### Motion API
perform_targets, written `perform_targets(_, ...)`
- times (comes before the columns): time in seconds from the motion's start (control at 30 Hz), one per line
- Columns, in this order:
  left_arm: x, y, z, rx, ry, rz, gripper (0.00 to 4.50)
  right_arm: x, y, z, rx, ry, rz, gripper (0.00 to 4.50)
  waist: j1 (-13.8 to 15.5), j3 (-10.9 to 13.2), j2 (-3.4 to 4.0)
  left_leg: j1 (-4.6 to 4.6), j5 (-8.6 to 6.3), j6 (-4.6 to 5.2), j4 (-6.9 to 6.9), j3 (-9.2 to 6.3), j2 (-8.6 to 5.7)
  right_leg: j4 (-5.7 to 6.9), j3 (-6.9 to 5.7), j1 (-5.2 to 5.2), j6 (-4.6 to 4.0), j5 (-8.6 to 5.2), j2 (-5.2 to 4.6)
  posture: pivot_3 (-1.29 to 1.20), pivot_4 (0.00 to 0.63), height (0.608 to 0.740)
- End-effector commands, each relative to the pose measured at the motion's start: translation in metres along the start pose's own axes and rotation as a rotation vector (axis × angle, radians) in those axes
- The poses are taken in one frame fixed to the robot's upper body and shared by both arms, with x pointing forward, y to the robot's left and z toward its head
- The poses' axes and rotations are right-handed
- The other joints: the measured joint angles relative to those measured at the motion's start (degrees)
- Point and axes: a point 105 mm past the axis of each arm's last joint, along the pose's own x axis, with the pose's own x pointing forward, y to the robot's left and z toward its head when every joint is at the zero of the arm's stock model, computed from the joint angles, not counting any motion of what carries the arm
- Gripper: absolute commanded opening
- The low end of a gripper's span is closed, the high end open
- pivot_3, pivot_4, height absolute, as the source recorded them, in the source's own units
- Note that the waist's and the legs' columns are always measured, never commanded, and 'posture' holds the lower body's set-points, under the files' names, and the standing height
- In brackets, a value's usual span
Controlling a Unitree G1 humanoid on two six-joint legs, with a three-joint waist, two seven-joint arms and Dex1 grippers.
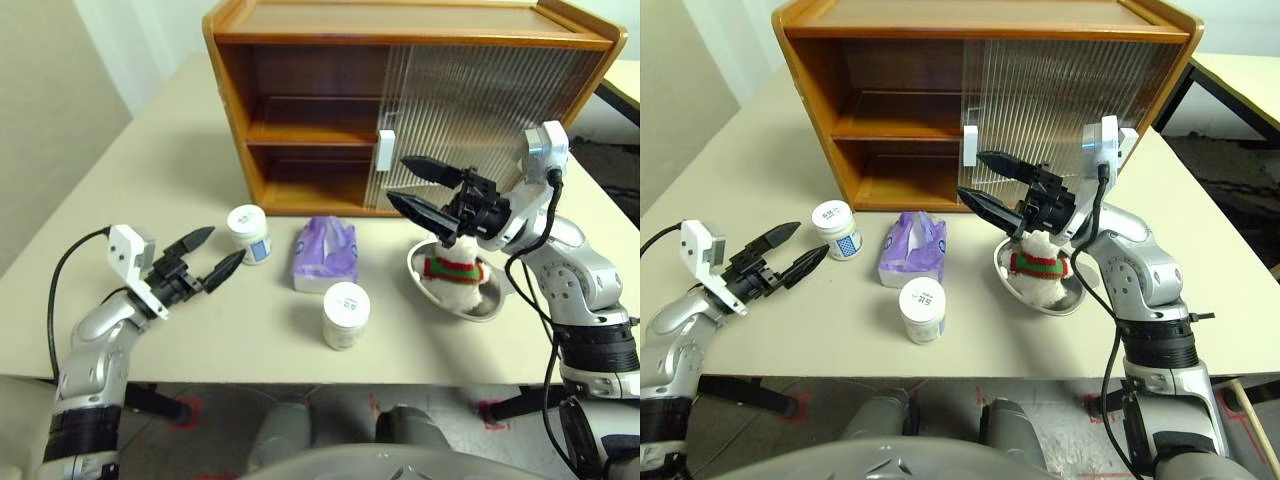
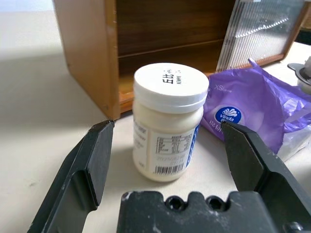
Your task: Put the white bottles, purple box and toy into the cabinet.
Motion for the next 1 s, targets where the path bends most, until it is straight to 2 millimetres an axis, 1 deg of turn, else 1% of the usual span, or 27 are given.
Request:
perform_targets(0.03,0.002,0.002,-0.012,0.008,0.026,-0.007,4.46,-0.003,0.001,0.003,-0.01,0.0,-0.009,4.5,-0.1,0.0,-0.01,-0.01,0.0,0.01,0.0,0.01,0.0,0.0,0.01,-0.02,0.0,0.0,0.01,0.11,0.0,0.74)
perform_targets(0.17,0.006,0.002,-0.023,0.015,0.045,-0.021,4.46,-0.004,0.002,0.004,-0.012,-0.002,-0.015,4.5,-0.3,0.0,-0.01,-0.21,0.05,0.08,0.01,0.05,0.0,0.04,0.03,-0.24,-0.01,0.04,0.03,0.1,0.0,0.74)
perform_targets(0.27,0.01,0.002,-0.027,0.017,0.046,-0.03,4.46,-0.005,0.001,0.004,-0.014,-0.003,-0.022,4.5,-0.4,0.0,-0.04,-0.36,0.08,0.13,0.06,0.05,0.0,0.03,0.01,-0.34,-0.01,0.17,0.07,0.09,0.0,0.74)
perform_targets(0.5,0.025,-0.005,-0.027,0.022,0.03,-0.07,4.46,-0.007,0.003,0.005,-0.016,0.0,-0.034,4.5,-0.9,0.0,-0.06,-0.43,0.07,0.12,0.1,0.05,-0.01,0.01,0.0,-0.36,0.03,0.23,0.03,0.07,0.0,0.74)
perform_targets(0.7,0.031,-0.007,-0.027,0.023,0.025,-0.082,4.46,-0.009,0.003,0.005,-0.017,0.002,-0.045,4.5,-1.7,0.0,-0.06,-0.43,0.14,0.24,0.1,0.05,-0.01,0.03,0.01,-0.36,0.04,0.24,0.21,0.06,0.0,0.74)
perform_targets(0.77,0.032,-0.007,-0.027,0.023,0.026,-0.086,4.46,-0.01,0.003,0.005,-0.018,0.001,-0.048,4.5,-1.9,0.0,-0.06,-0.43,0.16,0.27,0.12,0.06,0.0,0.03,0.07,-0.36,0.05,0.27,0.45,0.06,0.0,0.74)
perform_targets(1.0,0.029,-0.004,-0.029,0.019,0.033,-0.077,4.46,-0.011,0.003,0.006,-0.02,-0.001,-0.056,4.5,-2.1,-0.1,-0.06,-0.42,0.18,0.3,0.14,0.06,0.03,0.04,0.09,-0.36,0.04,0.3,0.51,0.05,0.0,0.74)
